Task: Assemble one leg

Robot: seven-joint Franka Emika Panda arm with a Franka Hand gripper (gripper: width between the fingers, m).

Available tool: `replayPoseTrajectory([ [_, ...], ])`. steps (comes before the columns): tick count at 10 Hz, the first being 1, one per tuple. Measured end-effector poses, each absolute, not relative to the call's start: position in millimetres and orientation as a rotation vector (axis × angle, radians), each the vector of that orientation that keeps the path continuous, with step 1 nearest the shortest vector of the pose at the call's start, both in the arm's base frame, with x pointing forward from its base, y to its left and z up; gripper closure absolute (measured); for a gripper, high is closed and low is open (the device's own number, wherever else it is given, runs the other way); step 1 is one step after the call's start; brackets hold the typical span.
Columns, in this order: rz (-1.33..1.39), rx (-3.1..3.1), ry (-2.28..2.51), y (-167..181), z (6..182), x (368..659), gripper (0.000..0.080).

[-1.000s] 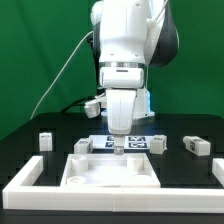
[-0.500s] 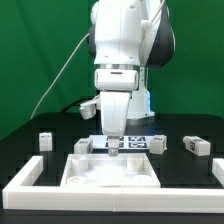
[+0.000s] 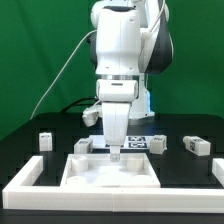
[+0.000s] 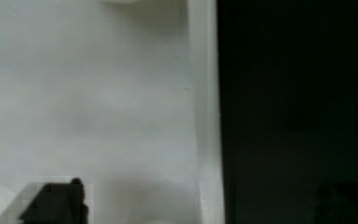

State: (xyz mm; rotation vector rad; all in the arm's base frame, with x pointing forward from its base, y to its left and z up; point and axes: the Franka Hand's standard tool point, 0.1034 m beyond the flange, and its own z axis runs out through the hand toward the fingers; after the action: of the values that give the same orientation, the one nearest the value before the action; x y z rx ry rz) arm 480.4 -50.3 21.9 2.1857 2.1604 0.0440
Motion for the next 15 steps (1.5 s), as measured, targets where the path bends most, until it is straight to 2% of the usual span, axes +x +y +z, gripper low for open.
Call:
replayPoseTrajectory([
  [3,0.025,2.202,2.169,-49.6,10.1,475.3,0.0150],
  [5,0.027,2.205,2.166,-48.4,10.5,475.6,0.0150],
  [6,0.025,2.207,2.165,-48.9,10.0,475.1,0.0235],
  [7,0.025,2.207,2.165,-49.0,10.0,475.0,0.0371],
  [8,0.025,2.207,2.165,-49.0,9.9,475.0,0.0371],
  [9,0.025,2.207,2.165,-49.1,9.9,474.9,0.0555],
  [10,0.025,2.207,2.166,-49.0,9.8,474.8,0.0689],
  [11,0.024,2.209,2.164,-49.2,9.8,474.7,0.0689],
  [12,0.023,2.210,2.163,-49.5,9.7,474.5,0.0738],
  [15,0.023,2.211,2.163,-49.7,9.7,474.5,0.0738],
])
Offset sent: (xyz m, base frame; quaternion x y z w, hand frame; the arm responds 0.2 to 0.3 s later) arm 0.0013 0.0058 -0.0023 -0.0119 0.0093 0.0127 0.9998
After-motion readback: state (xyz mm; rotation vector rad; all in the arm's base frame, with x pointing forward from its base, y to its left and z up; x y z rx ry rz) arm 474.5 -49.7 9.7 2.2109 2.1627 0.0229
